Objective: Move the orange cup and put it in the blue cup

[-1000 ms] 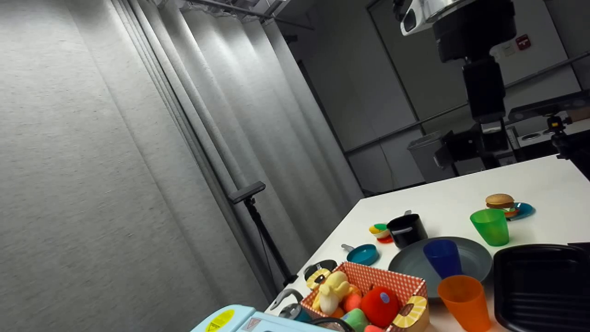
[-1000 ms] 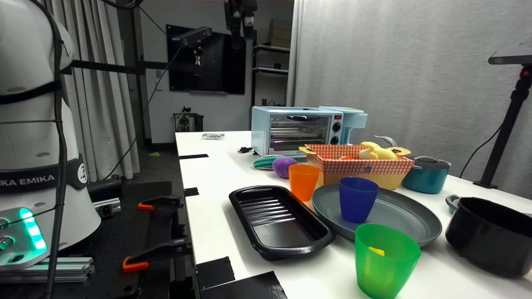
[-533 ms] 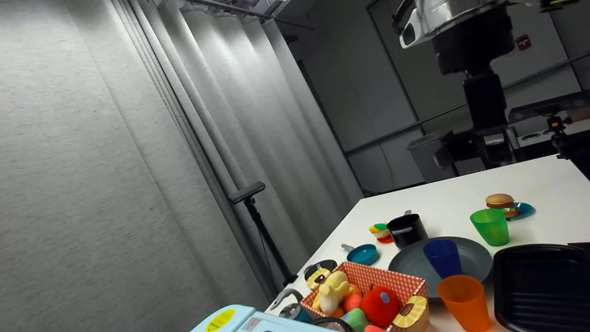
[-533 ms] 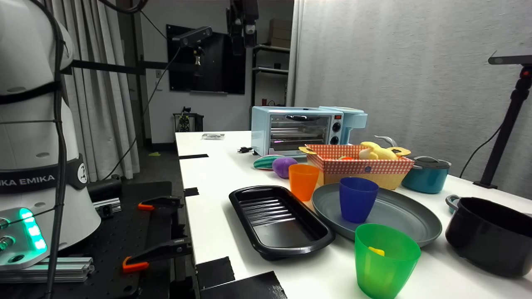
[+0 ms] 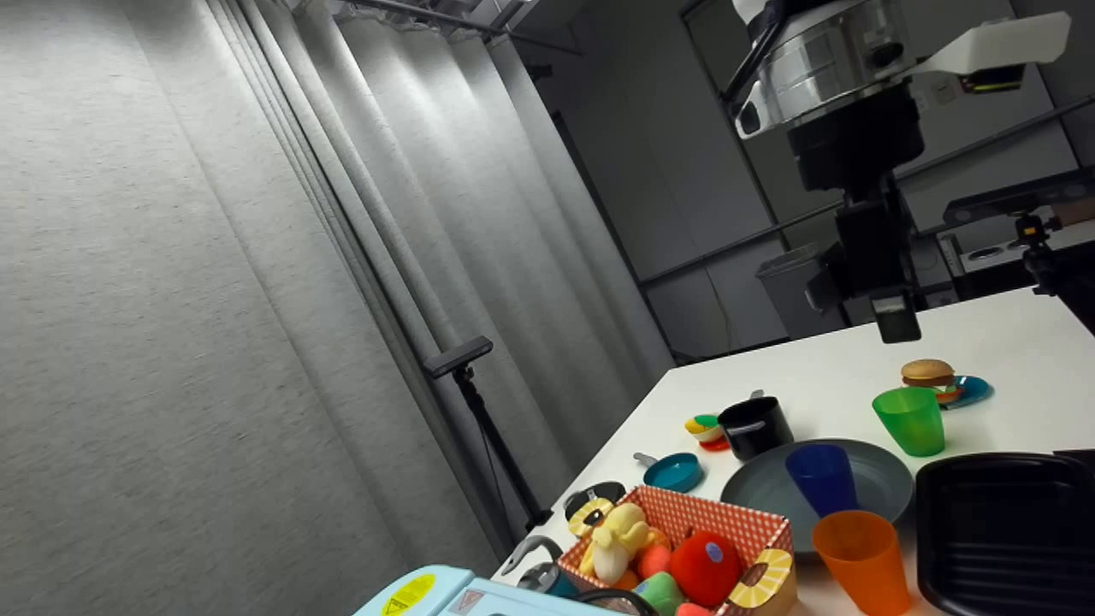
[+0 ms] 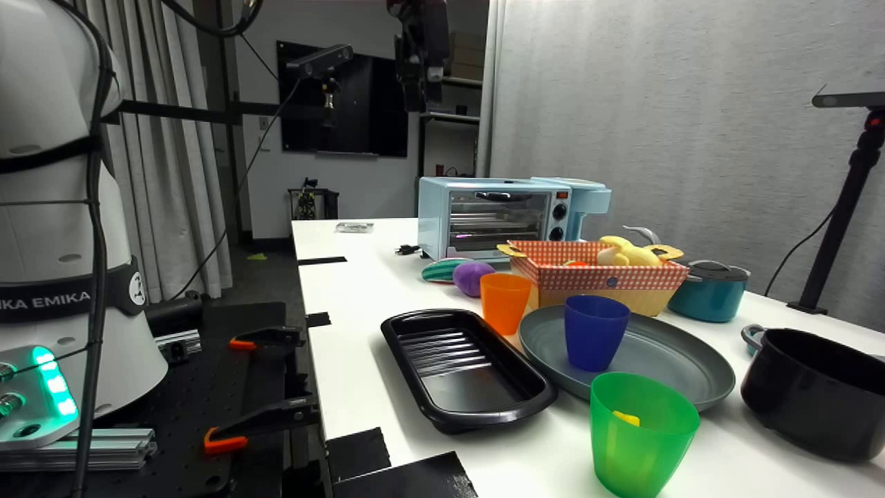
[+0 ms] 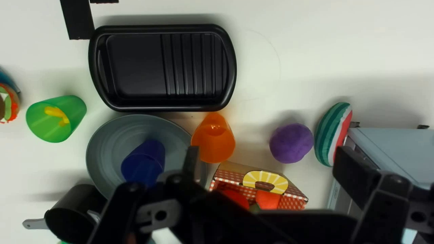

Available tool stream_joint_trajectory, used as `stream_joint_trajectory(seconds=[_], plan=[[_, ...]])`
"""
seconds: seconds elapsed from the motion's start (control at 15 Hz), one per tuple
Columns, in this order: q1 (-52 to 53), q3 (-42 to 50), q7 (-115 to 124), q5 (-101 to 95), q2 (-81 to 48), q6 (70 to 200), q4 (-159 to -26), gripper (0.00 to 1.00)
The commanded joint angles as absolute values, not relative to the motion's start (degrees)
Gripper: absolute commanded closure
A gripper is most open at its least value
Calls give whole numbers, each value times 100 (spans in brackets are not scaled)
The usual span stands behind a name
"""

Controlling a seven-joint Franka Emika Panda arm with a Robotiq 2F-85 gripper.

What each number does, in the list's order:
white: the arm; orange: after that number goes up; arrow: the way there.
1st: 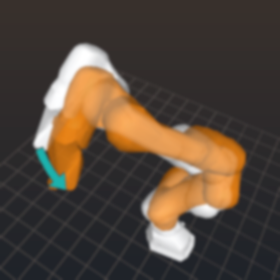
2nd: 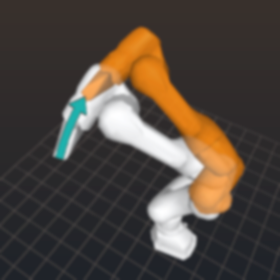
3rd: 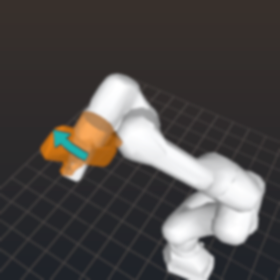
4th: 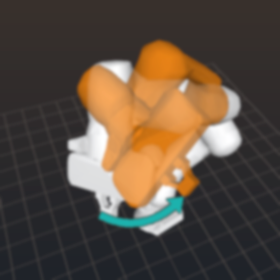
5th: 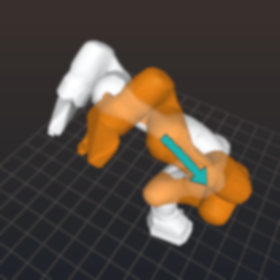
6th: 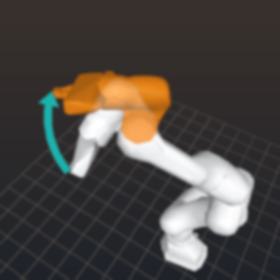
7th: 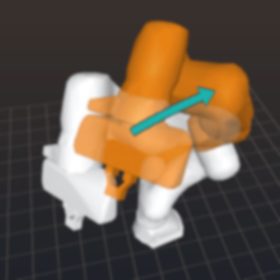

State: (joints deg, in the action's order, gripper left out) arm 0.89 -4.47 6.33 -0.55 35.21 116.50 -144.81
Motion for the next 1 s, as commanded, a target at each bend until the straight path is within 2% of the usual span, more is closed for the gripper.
stream_joint_trajectory(seconds=[0.0, 0.93], plan=[[-118, -390, 658, -383, 3286, 12350, -14641, 0], [-666, -287, 1198, -971, 1708, 13843, -14711, 0]])
